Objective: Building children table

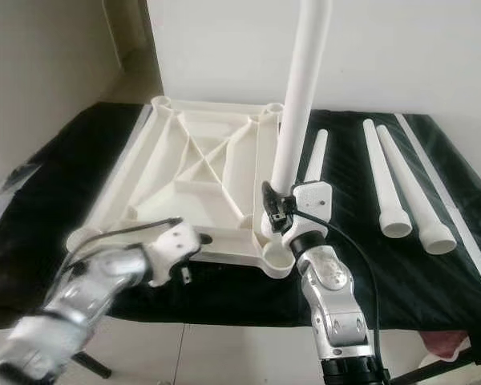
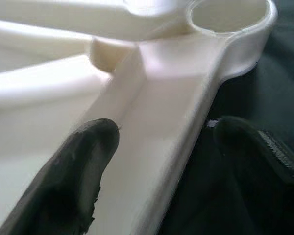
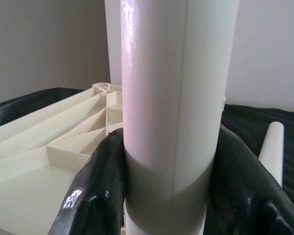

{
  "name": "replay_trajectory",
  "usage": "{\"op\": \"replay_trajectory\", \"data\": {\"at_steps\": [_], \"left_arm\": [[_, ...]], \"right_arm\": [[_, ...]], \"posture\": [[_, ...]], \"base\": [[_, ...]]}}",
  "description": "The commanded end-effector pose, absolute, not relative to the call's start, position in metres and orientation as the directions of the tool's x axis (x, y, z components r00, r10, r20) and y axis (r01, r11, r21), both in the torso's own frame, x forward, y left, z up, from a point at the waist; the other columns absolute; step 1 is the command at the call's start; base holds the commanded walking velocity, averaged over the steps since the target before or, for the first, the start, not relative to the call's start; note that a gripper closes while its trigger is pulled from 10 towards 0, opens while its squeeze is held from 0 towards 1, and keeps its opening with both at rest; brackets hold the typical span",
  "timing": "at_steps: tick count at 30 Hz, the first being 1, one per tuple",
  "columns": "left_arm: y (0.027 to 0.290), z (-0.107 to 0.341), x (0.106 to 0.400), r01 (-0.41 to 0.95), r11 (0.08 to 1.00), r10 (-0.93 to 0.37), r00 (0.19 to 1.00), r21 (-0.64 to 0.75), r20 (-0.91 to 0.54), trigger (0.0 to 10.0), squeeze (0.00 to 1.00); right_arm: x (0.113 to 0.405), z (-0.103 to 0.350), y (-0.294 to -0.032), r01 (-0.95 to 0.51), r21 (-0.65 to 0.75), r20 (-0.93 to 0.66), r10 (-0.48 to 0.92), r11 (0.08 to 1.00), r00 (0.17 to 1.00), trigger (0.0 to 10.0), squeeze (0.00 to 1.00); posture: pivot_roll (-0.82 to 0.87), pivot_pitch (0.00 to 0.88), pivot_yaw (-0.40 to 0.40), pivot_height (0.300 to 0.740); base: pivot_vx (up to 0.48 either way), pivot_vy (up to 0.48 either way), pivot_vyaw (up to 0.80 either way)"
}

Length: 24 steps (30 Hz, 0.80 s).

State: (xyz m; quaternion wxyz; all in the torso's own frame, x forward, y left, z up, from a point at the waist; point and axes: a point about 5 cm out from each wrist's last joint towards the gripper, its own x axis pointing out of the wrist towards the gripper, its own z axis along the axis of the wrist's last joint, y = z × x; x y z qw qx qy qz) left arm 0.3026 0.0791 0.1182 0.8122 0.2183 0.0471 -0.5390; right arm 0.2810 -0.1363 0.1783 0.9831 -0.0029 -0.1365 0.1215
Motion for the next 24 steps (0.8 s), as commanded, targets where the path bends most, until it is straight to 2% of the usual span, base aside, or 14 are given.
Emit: {"op": "replay_trajectory", "data": {"at_steps": [1, 5, 9, 14, 24], "left_arm": [[0.082, 0.124, 0.317, 0.807, 0.461, -0.785, 0.565, 0.369, -0.254, 10.0, 0.00], [0.075, 0.130, 0.326, 0.774, 0.505, -0.770, 0.604, 0.381, -0.206, 10.0, 0.00], [0.072, 0.133, 0.328, 0.768, 0.512, -0.772, 0.608, 0.386, -0.186, 10.0, 0.00], [0.077, 0.137, 0.322, 0.817, 0.442, -0.832, 0.528, 0.370, -0.172, 10.0, 0.00], [0.096, 0.147, 0.305, 0.875, 0.385, -0.885, 0.440, 0.294, -0.150, 10.0, 0.00]], "right_arm": [[0.282, 0.182, -0.138, -0.225, -0.043, 0.288, 0.228, 0.973, 0.930, 10.0, 0.00], [0.281, 0.183, -0.139, -0.219, -0.040, 0.292, 0.221, 0.975, 0.930, 10.0, 0.00], [0.281, 0.183, -0.139, -0.215, -0.038, 0.294, 0.217, 0.976, 0.931, 10.0, 0.00], [0.278, 0.182, -0.140, -0.209, -0.030, 0.299, 0.209, 0.977, 0.931, 10.0, 0.00], [0.272, 0.180, -0.142, -0.213, -0.037, 0.299, 0.214, 0.976, 0.930, 10.0, 0.00]], "posture": [[0.01, 0.000, 0.007, 0.740], [0.00, 0.000, 0.010, 0.740], [0.00, 0.000, 0.012, 0.740], [0.00, 0.000, 0.015, 0.740], [0.02, 0.000, 0.009, 0.740]], "base": [[0.000, 0.000, 0.00], [0.000, 0.000, 0.00], [0.000, 0.000, 0.00], [0.000, 0.000, 0.00], [0.000, 0.000, 0.00]]}}
